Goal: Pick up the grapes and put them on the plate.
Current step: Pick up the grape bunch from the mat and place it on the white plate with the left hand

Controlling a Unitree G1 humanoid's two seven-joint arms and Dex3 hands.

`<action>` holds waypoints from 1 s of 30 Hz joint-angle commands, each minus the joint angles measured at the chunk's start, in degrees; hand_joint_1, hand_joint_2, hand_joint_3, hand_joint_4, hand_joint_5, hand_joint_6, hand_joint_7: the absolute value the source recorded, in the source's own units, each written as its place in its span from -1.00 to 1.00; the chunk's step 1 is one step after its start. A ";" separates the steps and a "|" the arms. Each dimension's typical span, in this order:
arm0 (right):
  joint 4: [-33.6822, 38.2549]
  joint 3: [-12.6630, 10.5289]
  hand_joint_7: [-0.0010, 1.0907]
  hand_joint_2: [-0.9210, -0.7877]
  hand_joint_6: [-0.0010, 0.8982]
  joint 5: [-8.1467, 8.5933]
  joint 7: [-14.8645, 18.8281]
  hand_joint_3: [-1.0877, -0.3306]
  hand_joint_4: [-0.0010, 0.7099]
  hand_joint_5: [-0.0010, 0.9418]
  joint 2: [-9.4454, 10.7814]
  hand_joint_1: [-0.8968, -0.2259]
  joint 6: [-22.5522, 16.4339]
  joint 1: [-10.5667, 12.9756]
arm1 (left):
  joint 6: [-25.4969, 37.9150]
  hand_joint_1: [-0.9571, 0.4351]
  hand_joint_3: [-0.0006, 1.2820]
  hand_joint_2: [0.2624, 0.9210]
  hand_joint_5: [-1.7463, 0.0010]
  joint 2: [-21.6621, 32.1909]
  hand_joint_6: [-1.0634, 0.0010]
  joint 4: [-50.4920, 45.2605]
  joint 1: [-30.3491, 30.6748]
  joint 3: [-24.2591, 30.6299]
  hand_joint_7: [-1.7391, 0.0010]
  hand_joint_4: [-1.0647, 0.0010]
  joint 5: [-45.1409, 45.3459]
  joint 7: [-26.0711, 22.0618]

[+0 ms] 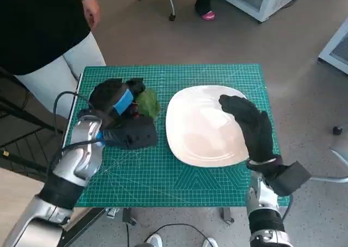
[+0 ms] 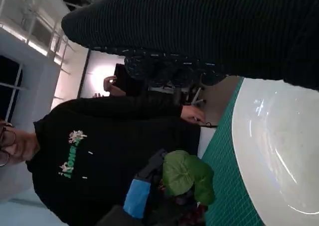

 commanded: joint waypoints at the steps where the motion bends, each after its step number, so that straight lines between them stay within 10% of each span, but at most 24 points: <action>1: 0.97 -0.45 -0.04 -1.00 -0.36 0.61 0.55 0.31 0.37 -0.99 0.09 0.42 0.38 0.04 | 0.57 0.37 -0.84 1.00 -0.38 0.52 -0.10 -1.75 0.15 0.80 -0.39 -0.21 1.07 -0.79; 30: -4.85 -2.39 -0.04 -1.00 -0.32 4.20 2.92 0.38 0.42 -0.98 -1.70 0.39 0.96 3.78 | -3.99 0.38 -0.83 1.00 -0.46 -15.47 -0.14 17.33 -17.19 -5.74 -0.31 -0.18 0.60 -2.24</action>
